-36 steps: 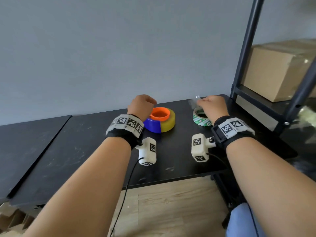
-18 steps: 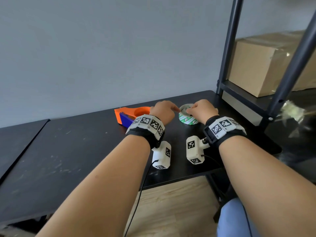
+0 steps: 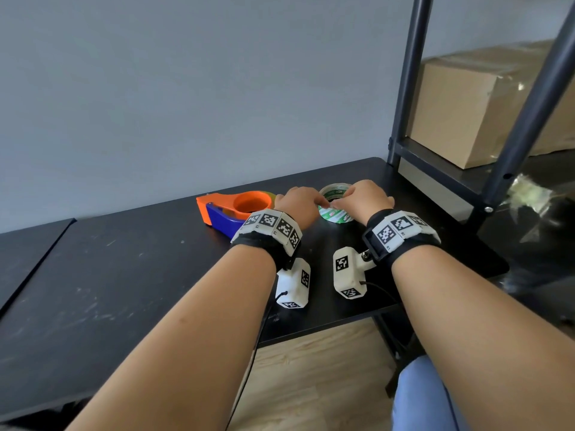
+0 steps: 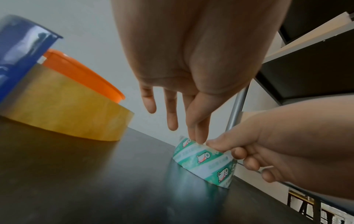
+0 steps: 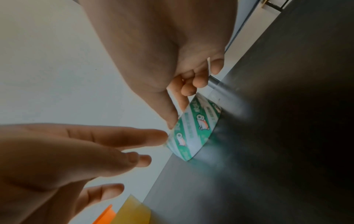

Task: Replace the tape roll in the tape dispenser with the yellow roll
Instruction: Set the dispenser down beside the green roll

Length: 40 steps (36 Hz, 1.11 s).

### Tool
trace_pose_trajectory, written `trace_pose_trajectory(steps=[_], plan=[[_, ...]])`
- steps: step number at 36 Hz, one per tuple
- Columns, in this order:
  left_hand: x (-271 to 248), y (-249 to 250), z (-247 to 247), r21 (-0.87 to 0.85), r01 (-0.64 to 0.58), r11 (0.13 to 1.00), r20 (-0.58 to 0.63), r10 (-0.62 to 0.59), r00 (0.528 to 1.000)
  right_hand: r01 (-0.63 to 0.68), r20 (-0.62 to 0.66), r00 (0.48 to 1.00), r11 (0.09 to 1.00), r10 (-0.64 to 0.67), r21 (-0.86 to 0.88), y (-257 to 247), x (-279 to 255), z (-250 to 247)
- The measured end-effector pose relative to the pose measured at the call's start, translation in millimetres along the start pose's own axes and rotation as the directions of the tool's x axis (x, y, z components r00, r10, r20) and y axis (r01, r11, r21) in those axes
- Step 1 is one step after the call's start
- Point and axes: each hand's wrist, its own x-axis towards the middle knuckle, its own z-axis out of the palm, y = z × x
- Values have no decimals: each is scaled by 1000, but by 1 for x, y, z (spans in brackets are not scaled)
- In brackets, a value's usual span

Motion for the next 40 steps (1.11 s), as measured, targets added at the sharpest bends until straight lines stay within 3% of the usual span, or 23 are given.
trace_pose_trajectory(steps=[14,20,26,33,40], plan=[[-12,-2,-6,-21,27,999,2,-27,1000,-1,-17,1000,976,5,220,-5,-13,1],[-22,-16,-21,-57,139,989,-104,-144,984,35,-76,997,974,-19,225,-8,-18,-2],[-31,-33,-27,58,296,954,-152,-284,947,70,4,997,985,-72,157,-15,-24,0],[-38,-44,-28,172,325,930,-44,-322,946,89,55,994,983,-99,163,-25,-37,6],[-48,-50,-35,204,319,925,-27,-320,947,142,61,986,974,-155,179,-40,-52,9]])
